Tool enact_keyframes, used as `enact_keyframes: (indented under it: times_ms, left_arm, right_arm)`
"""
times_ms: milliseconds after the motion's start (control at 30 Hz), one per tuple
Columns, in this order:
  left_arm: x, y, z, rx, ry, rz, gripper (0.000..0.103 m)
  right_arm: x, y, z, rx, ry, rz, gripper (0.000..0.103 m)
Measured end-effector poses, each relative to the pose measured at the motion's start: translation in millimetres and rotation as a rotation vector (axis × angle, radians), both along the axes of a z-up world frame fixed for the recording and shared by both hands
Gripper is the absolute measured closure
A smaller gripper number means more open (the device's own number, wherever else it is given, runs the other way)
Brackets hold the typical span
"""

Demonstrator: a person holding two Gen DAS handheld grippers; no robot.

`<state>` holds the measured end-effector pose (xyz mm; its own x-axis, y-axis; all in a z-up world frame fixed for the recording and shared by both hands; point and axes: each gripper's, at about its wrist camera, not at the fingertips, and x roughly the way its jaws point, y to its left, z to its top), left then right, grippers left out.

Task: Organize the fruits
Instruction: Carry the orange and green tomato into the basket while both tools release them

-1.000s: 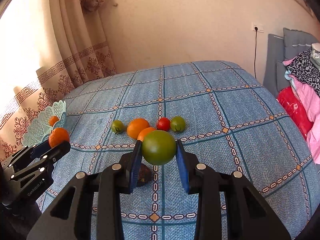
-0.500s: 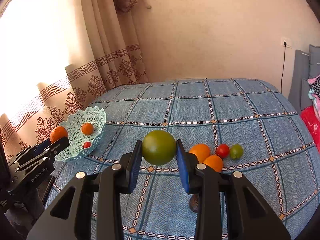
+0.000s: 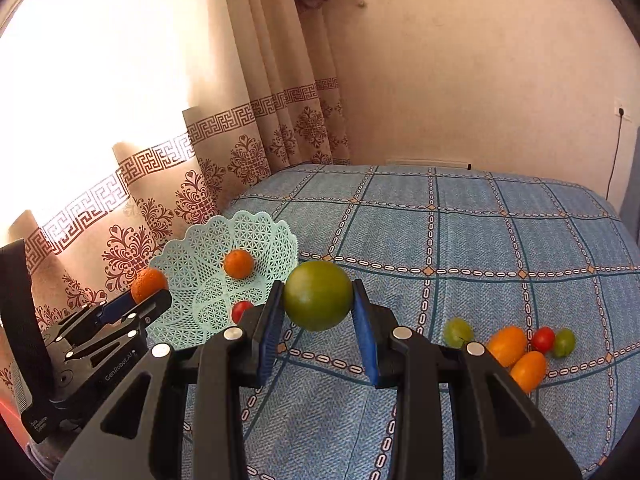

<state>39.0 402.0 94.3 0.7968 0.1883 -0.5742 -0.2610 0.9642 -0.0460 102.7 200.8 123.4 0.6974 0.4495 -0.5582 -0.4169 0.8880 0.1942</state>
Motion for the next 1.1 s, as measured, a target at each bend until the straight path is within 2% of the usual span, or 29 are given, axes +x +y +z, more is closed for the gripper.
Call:
enact_keyframes:
  times_ms: [300,633,700,733,767,867,1000,1067,1100]
  left_arm:
    - [2.3,17.1,-6.5,-0.022,0.009,0.009,0.064]
    - [1.7,28.6,-8.0,-0.067,0.014,0.027,0.062]
    - [0.1,31.6,-7.2,-0.078,0.008,0.034,0.057]
    - [-1.4,32.4,-5.8,-0.077,0.002,0.040,0.047]
    - [-3.2,33.2,-4.2,-0.075,-0.008,0.047,0.044]
    - [-7.0,35.4,0.9,-0.080,-0.023,0.055,0.044]
    - [-12.6,38.4,6.8,-0.080,-0.038,0.069,0.043]
    - [-14.0,41.0,8.3,-0.081,-0.042,0.081,0.033]
    - [-16.0,42.3,9.4,-0.082,-0.045,0.089,0.031]
  right_arm:
    - [13.9,47.8,-7.0,-0.027,0.019,0.061,0.069]
    - [28.2,67.7,-19.2,-0.058,0.054,0.074,0.069]
    - [30.9,68.3,-21.0,-0.059,0.061,0.073,0.069]
    - [31.8,68.4,-20.9,-0.059,0.058,0.068,0.068]
    - [32.7,68.0,-20.7,-0.059,0.057,0.064,0.068]
    - [34.7,66.8,-18.6,-0.048,0.061,0.058,0.067]
    - [31.5,63.8,-14.5,-0.039,0.045,0.050,0.059]
    - [29.6,62.0,-13.1,-0.033,0.046,0.048,0.058]
    - [28.6,60.6,-12.8,-0.029,0.047,0.046,0.056]
